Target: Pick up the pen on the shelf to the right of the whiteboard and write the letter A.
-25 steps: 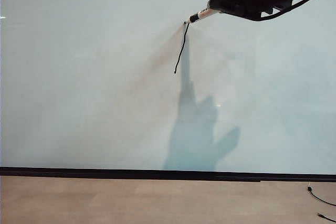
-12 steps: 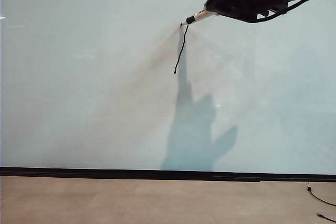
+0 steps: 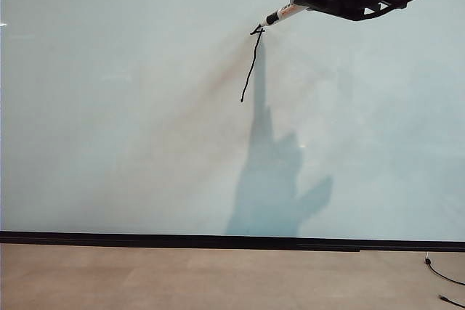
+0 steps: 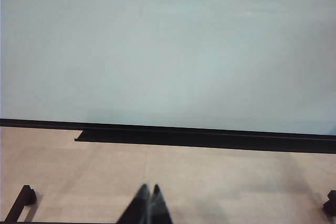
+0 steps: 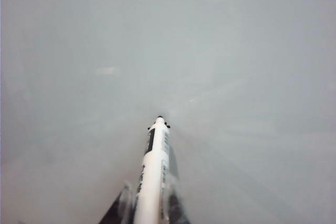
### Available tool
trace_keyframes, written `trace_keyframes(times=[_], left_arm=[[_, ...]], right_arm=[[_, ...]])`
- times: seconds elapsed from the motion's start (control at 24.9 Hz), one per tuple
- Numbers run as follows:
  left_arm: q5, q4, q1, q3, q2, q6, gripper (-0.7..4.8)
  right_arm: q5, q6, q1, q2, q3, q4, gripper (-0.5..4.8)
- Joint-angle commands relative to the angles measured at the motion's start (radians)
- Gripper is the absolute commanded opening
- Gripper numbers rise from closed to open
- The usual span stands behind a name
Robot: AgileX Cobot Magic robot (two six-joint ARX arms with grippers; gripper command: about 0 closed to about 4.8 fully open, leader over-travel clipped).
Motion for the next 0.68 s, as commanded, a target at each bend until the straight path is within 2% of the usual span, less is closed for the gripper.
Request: trace_keyframes(times=[0.04, 0.68], left_arm=[[0.000, 0.008, 0.000, 0.002, 0.000, 0.004, -0.05], [0.000, 0.008, 0.000, 0.002, 0.000, 0.004, -0.05]], right_arm=[[0.032, -0.003, -0.004, -0.002, 0.005, 0.003, -0.09], [0.072, 0.001, 0.002, -0.003, -0.014, -0.052, -0.09]])
